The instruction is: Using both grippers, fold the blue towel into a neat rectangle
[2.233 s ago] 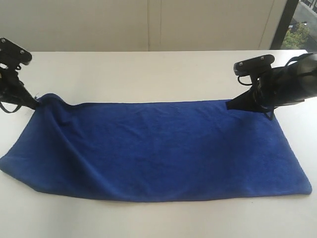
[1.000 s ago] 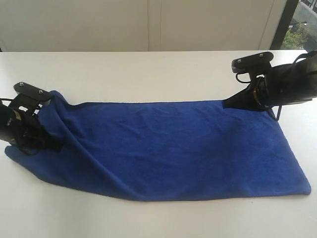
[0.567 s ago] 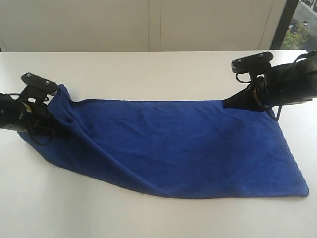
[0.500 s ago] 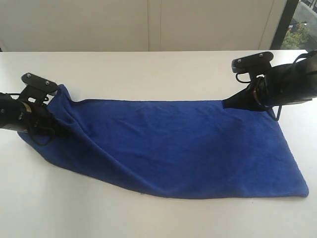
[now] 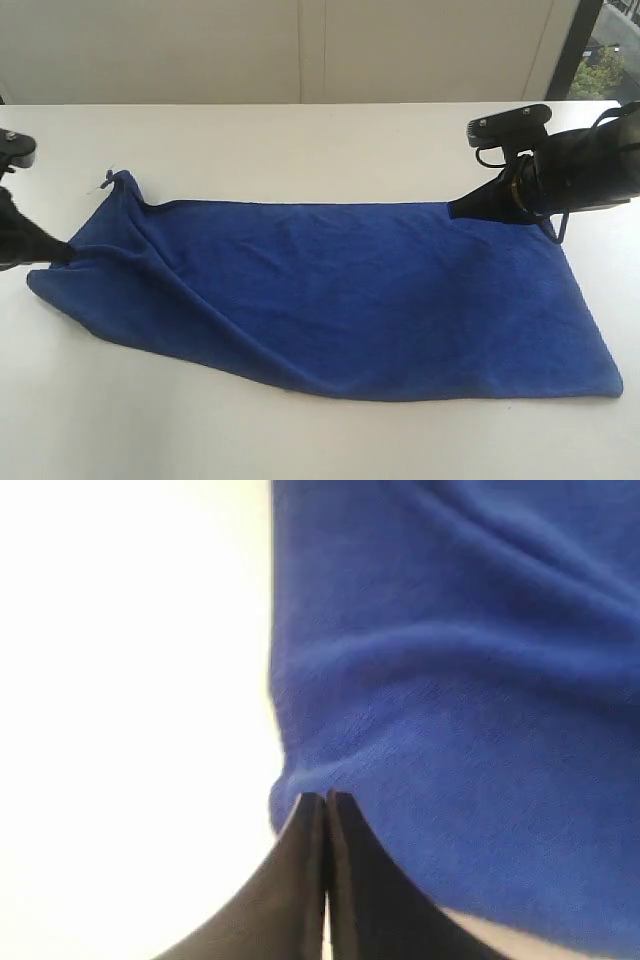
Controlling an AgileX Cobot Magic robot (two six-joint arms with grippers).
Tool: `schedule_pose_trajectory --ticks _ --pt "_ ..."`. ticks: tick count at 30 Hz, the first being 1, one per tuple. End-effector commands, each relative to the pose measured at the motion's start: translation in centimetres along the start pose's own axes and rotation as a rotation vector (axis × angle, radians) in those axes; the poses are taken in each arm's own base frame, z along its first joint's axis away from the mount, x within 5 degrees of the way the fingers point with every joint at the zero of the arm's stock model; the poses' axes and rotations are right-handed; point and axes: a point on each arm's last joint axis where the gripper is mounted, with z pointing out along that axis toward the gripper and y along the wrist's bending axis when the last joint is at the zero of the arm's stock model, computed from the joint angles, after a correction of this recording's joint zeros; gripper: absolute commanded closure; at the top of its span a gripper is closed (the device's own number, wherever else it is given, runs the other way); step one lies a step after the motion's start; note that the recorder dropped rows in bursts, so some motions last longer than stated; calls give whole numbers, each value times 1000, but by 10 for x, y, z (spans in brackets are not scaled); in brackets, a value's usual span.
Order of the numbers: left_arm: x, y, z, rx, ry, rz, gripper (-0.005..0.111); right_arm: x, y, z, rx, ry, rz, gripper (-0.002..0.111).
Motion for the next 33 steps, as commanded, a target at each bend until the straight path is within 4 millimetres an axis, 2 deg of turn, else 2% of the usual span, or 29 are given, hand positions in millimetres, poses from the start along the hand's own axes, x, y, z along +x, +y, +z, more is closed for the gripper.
schedule_pose_trajectory --ticks 1,4,8,10,12,14,16,24,29,32,33 --pt "27 17 2 -18 86 -114 107 -2 -2 -2 -11 -8 2 104" --pt "35 29 5 -37 79 -182 107 -2 0 -3 -28 -10 2 104" --pt "35 31 13 -14 127 -191 107 -2 0 -3 -32 -10 2 104" --pt "30 28 10 40 158 -193 107 -2 0 -3 -32 -10 2 104" --pt "10 19 -3 204 157 -147 107 -2 0 -3 -32 -10 2 104" --pt "-10 16 -12 293 74 -113 107 -2 0 -3 -32 -10 2 104" --pt "-19 19 -14 309 31 -101 107 -2 0 -3 -32 -10 2 104" --pt "-3 62 9 494 -43 -307 107 -2 0 -3 -32 -10 2 104" --pt "6 70 24 419 -6 -262 107 -2 0 -3 -32 -10 2 104" --pt "12 73 33 367 -1 -258 98 -2 0 -3 -32 -10 2 104" --pt "15 72 36 360 7 -252 91 -2 0 -3 -32 -10 2 104"
